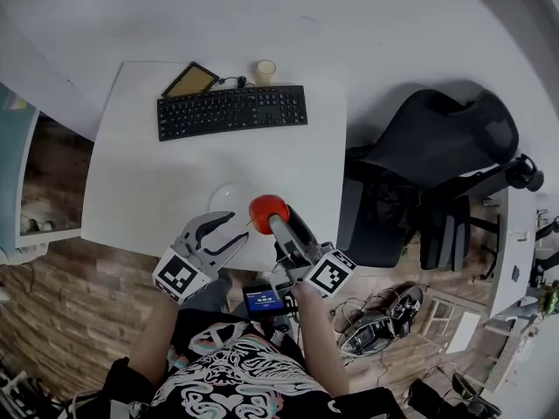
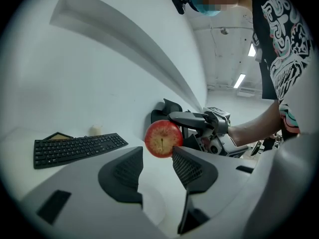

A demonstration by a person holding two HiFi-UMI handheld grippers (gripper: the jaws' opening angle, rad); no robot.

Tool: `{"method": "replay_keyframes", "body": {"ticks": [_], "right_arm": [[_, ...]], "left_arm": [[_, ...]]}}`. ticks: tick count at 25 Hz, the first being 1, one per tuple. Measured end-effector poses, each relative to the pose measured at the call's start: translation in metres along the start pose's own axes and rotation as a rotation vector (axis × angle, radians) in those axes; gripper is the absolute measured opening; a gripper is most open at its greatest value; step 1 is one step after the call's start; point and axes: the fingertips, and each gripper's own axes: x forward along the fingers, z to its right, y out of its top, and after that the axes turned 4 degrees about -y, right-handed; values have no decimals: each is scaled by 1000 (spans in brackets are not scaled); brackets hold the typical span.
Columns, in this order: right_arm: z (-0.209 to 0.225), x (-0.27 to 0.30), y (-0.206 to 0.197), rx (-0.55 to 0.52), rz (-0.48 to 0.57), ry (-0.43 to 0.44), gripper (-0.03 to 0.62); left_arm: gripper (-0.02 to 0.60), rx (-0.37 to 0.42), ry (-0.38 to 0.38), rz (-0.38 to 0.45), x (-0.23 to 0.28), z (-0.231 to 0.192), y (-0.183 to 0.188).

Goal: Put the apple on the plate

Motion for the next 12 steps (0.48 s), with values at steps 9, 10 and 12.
{"method": "replay_keyframes", "body": {"ticks": [9,10,12], "right_arm": [[10,3,-10,55,-15,-12,331],[11,4,-12,60,-16,-14,331],[11,6,-14,69,-17,-13,331]], "left_arm": [[39,-6,-69,27,13,0,-3],[30,-5,-78,20,12,1,-4],[23,-21,-104,1,11,2,-7]]}}
